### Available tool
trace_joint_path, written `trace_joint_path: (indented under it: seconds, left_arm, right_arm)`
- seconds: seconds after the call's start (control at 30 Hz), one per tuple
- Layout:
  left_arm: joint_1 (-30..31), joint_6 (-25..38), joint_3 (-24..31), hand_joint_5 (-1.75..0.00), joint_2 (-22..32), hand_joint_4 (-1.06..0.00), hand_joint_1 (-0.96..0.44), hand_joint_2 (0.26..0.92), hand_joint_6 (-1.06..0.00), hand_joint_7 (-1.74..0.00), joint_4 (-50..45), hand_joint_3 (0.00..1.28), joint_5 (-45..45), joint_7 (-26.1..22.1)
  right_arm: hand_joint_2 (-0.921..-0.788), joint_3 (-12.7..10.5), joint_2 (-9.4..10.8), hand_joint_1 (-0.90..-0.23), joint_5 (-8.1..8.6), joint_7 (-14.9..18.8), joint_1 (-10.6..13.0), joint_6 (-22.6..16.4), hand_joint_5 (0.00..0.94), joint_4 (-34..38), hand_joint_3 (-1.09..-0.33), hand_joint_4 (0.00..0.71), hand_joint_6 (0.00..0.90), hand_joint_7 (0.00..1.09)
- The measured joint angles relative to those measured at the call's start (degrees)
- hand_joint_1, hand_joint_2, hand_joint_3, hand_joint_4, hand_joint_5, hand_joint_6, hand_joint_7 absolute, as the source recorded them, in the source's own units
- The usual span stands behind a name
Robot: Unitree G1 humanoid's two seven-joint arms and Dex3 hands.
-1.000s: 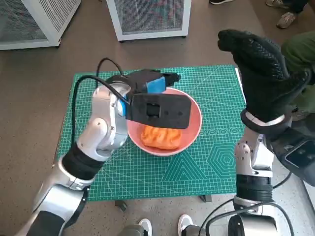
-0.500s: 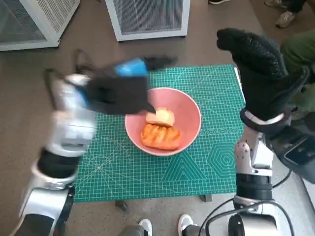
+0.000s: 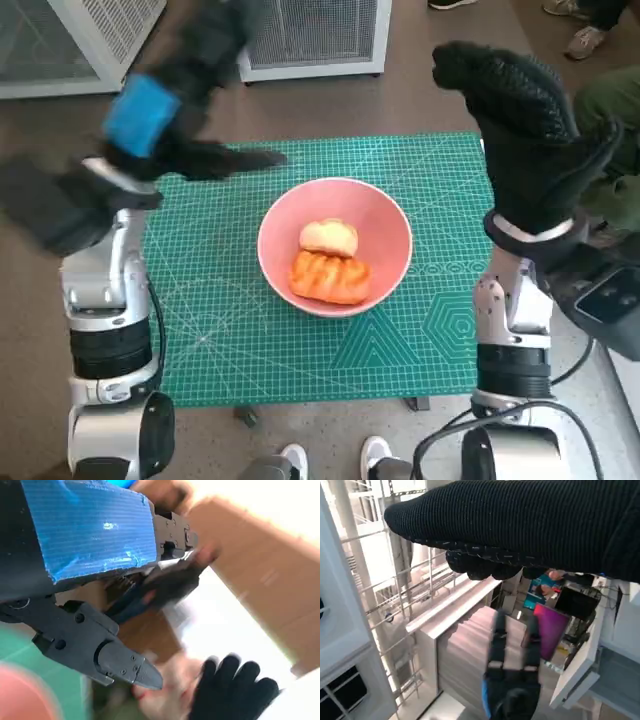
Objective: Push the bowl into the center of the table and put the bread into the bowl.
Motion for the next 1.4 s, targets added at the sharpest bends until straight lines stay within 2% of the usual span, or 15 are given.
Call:
trace_joint_path:
  seconds: [0.2, 0.37, 0.53, 0.83, 1.1, 1.23, 1.4]
  left_arm:
    - [1.99, -4.27, 1.24, 0.00, -0.59, 0.00, -0.76, 0.895, -0.04, -0.05, -0.35, 0.04, -4.19, 2.45]
    - [4.35, -11.61, 1.46, -0.01, -2.18, -0.02, -0.83, 0.918, -0.06, -0.05, 0.00, 0.16, -4.01, 6.90]
    - [5.87, -17.44, 1.27, -0.02, -3.44, -0.06, -0.82, 0.920, -0.08, -0.05, 1.71, 0.24, -3.37, 10.46]
    - [6.85, -21.26, -0.82, -0.02, -4.22, -0.07, -0.81, 0.921, -0.10, -0.05, 2.39, 0.28, -1.74, 14.13]
    - [7.03, -23.85, -3.07, -0.01, -4.23, -0.07, -0.79, 0.921, -0.09, -0.03, 2.36, 0.37, 1.95, 16.72]
    - [7.10, -25.56, -3.99, 0.00, -4.26, -0.06, -0.77, 0.921, -0.09, -0.02, 2.62, 0.40, 2.98, 17.50]
    - [7.44, -26.70, -5.29, 0.00, -4.62, -0.04, -0.77, 0.921, -0.08, -0.02, 2.80, 0.41, 4.56, 18.90]
  right_arm:
    - [-0.921, 0.08, 0.01, -0.665, -0.25, -0.17, -0.91, 0.01, 0.003, 1.17, -0.697, 0.287, 0.226, 0.40]
    - [-0.921, 0.33, 0.10, -0.684, -1.00, -0.47, -1.69, 0.00, 0.001, 2.21, -0.691, 0.283, 0.229, 0.40]
    - [-0.921, 0.50, 0.14, -0.686, -1.43, -0.47, -2.74, -0.11, 0.001, 3.18, -0.690, 0.283, 0.229, 0.40]
    - [-0.921, 0.41, -0.13, -0.657, -2.20, -0.50, -3.68, -0.86, 0.001, 4.68, -0.716, 0.283, 0.233, 0.40]
    - [-0.921, 0.19, -0.56, -0.665, -3.29, -1.62, -5.12, -1.76, 0.001, 5.90, -0.766, 0.285, 0.239, 0.40]
    - [-0.921, 0.19, -0.57, -0.645, -4.20, -2.49, -5.25, -2.08, 0.001, 6.13, -0.786, 0.285, 0.242, 0.40]
    - [-0.921, 0.19, -0.57, -0.616, -4.47, -3.15, -5.29, -2.26, 0.002, 6.47, -0.803, 0.286, 0.243, 0.40]
